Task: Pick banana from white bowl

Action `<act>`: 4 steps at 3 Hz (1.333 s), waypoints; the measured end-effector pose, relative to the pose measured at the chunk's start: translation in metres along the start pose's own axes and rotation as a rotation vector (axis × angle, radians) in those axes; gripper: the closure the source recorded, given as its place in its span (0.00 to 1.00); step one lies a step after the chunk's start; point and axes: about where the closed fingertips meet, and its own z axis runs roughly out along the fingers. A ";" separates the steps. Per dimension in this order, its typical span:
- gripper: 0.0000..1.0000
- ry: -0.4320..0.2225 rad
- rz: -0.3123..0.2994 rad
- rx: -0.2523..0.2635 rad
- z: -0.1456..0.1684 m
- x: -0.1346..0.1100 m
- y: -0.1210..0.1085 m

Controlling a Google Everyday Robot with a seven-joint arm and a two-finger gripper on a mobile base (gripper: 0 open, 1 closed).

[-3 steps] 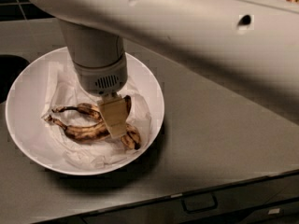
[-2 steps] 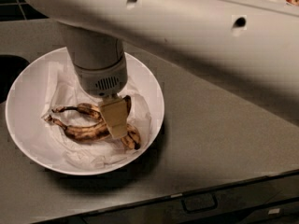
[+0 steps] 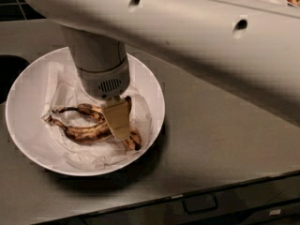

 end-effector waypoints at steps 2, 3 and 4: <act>0.47 0.014 0.005 -0.017 0.003 0.005 0.003; 0.69 0.014 0.005 -0.017 0.003 0.005 0.003; 0.92 0.014 0.005 -0.017 0.003 0.005 0.003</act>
Offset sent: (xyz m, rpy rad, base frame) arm -0.0056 -0.0203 -0.0097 -0.0809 0.0548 -0.0132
